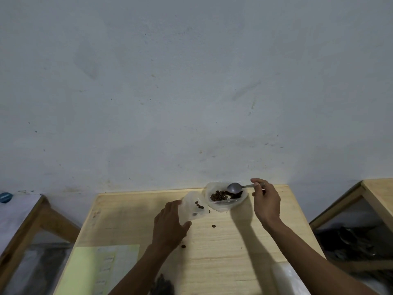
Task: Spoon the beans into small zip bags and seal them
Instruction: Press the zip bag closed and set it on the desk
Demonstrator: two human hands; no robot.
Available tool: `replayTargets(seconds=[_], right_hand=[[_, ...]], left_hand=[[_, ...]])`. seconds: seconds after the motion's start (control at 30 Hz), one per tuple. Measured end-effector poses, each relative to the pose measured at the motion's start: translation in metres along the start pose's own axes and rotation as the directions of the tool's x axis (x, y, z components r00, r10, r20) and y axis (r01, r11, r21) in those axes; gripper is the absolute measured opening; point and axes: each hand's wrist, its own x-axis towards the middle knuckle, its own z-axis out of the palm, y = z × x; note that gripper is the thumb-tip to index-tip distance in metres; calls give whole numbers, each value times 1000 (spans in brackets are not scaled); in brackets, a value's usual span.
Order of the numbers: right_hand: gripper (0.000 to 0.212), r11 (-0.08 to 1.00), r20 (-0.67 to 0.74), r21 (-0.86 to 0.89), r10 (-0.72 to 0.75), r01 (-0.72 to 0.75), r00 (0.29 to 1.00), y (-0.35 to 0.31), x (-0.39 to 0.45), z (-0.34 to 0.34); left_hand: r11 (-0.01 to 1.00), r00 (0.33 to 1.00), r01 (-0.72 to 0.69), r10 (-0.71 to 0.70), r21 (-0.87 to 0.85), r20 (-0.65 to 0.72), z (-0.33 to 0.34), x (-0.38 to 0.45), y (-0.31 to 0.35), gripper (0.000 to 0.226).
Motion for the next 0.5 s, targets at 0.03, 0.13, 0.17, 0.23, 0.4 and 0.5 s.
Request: replayTargets(seconds=[0.03,0.13,0.17,0.23,0.4,0.5], right_hand=[[23,1000,-4,-17,3,-3,1000,7,1,4],[23,998,-2,-56,-10,10,1000,19,1,17],[24,998,-3,-66,-5,5,1000,21,1,20],[25,995,-7,-78,54,-55,998,25,2,28],[27,927,69,-23,374,-374,925,32,8,43],[29,827,97,98,546,-554,832,34,14,41]], left_hand=[[1000,1000,6,-6,-5,-7,0,-1,-2,71],[1000,999,17,-17,-20,-27,-2,-3,-5,72],[1000,999,18,-19,-20,-31,-2,-4,-6,73],[1000,999,21,-21,-23,-41,-4,-6,-7,73],[999,998,24,-27,-40,-55,-9,-9,-8,73],[999,997,20,-22,-36,-73,-11,-13,-8,73]])
